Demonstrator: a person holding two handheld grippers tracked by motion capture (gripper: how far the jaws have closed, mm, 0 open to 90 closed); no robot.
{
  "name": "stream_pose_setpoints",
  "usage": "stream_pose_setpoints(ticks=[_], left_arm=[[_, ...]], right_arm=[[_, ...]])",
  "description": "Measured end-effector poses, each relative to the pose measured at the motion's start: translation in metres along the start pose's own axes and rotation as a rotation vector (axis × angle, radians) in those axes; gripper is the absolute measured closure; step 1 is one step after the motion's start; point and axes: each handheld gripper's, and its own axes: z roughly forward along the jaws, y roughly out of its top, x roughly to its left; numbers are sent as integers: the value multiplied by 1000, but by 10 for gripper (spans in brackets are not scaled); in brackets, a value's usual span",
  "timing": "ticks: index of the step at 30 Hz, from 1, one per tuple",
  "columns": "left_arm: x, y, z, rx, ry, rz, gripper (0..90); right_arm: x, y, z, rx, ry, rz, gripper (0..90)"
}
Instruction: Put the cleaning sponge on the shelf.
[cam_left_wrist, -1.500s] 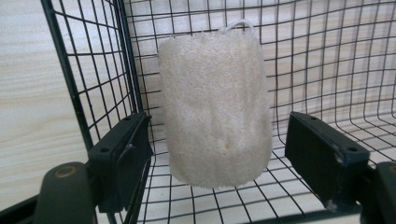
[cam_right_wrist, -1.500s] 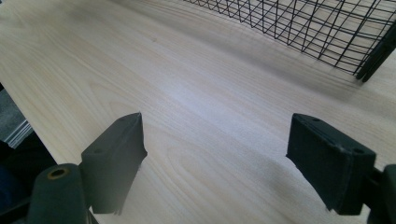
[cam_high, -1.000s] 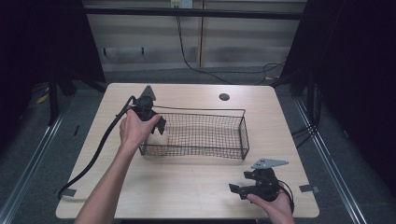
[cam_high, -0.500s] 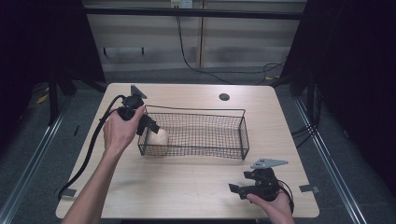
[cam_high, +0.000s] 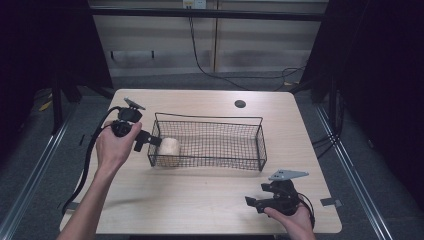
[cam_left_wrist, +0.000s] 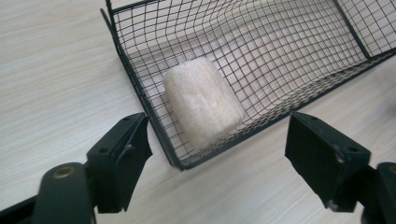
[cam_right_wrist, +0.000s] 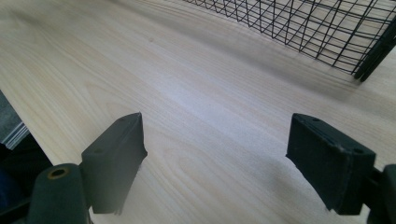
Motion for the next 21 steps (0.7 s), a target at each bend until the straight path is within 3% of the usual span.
stream_pose_setpoints(ticks=[4, 7, 17, 20, 21], left_arm=[[6, -11, -10, -38, -21, 9, 210], [7, -16, -13, -33, -19, 7, 205], [12, -48, -22, -103, -10, 18, 206], [12, -61, -24, -144, -12, 18, 206], [14, -69, -25, -150, -39, 18, 207]], right_arm=[[0, 0, 1, 1, 1, -4, 188], [0, 0, 1, 3, -3, 0, 189], [0, 0, 2, 2, -4, -2, 189], [1, 0, 1, 2, -5, -2, 189], [1, 0, 1, 3, -6, 0, 188]])
